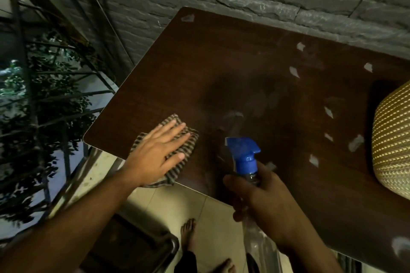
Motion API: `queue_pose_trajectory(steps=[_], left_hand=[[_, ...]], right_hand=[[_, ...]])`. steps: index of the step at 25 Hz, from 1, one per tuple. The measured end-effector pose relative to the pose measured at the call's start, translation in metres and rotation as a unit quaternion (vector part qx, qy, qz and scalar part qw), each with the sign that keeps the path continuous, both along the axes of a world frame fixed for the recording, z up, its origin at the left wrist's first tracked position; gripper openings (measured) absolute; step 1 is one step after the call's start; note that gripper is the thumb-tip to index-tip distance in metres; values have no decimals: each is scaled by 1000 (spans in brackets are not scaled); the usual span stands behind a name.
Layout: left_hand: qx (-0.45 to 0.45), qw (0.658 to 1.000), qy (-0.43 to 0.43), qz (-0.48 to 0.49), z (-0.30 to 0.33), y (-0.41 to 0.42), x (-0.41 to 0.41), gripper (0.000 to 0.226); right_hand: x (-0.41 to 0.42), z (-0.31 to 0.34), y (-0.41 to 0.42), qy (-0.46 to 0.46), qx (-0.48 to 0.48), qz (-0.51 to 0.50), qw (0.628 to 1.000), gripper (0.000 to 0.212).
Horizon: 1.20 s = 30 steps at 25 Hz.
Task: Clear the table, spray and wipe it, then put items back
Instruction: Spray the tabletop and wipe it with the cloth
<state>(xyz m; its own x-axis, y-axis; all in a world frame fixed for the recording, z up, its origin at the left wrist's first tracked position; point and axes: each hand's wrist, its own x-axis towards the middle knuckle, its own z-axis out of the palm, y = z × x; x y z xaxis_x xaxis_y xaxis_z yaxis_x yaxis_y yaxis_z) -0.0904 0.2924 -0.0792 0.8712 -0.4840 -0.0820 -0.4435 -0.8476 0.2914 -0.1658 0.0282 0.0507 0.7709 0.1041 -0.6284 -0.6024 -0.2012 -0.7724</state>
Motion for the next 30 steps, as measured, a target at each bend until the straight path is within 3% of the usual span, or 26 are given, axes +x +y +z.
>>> queue_pose_trajectory(steps=[3,6,8,12,16,20,26,30], left_hand=[[22,991,-29,131,-5,22,48,65],[54,970,-10,238,-6,-11,104,60],[58,978,-13,201,-5,-38,92,58],[39,999,7,34,4,-42,-17,62],[47,992,0,115,0,-4,26,65],[71,973,2,219,-5,-38,113,60],[42,999,-8,-21,1,-70,-28,60],[58,998,-9,34,1,-28,19,63]], right_hand=[[-1,-3,-5,-9,7,-1,1000,19],[1,-4,-4,-12,9,2,1000,19],[1,-4,-1,-14,14,0,1000,18],[3,-5,2,-9,14,2,1000,16],[6,-9,-3,-12,7,10,1000,17],[11,-8,-4,-28,18,2,999,18],[12,-3,-13,-5,38,-13,999,15],[10,-4,-24,-16,7,-7,1000,16]])
